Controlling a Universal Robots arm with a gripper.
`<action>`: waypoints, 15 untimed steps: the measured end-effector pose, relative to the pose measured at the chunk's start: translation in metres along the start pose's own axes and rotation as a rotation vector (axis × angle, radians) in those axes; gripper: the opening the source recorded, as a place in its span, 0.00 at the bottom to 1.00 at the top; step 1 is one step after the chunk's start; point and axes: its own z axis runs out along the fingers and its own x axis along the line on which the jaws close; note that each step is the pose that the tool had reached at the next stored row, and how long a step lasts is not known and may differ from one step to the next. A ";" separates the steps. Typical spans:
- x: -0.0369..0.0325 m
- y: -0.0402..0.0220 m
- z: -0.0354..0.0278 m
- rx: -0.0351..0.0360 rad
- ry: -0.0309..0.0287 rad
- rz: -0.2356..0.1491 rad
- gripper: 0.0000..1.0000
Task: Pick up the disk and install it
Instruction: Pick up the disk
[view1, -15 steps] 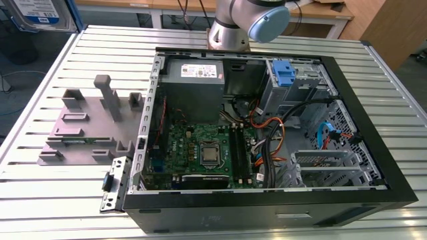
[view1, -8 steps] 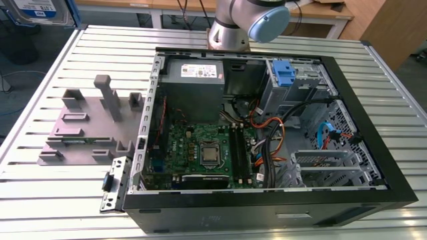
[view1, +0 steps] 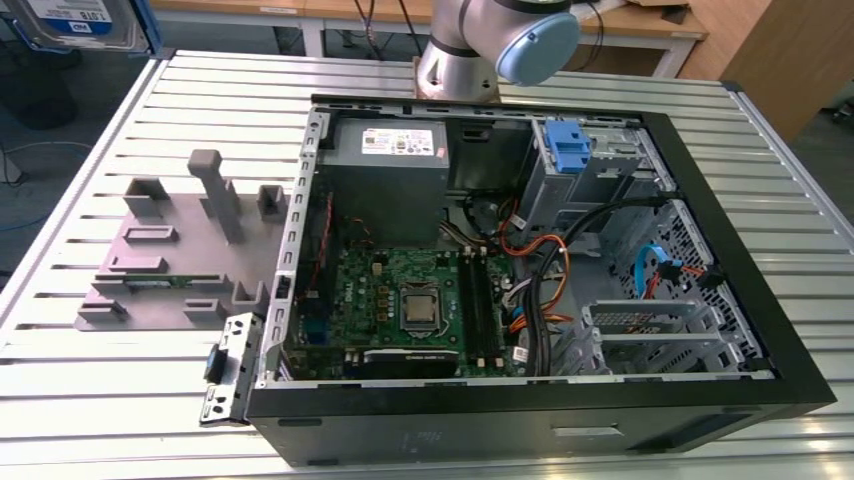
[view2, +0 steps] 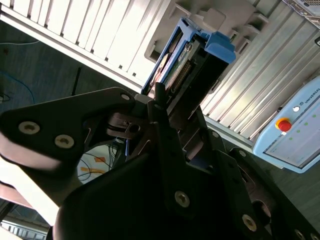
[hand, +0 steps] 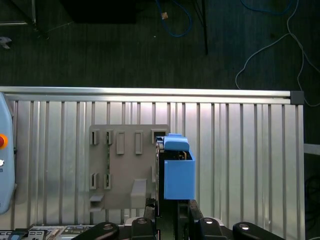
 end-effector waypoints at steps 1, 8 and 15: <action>0.0000 -0.0007 0.0000 0.0001 0.0000 0.000 0.35; -0.0001 -0.0095 -0.0003 -0.0001 0.0001 0.000 0.35; -0.0001 -0.0116 -0.0003 0.0000 0.0000 0.000 0.35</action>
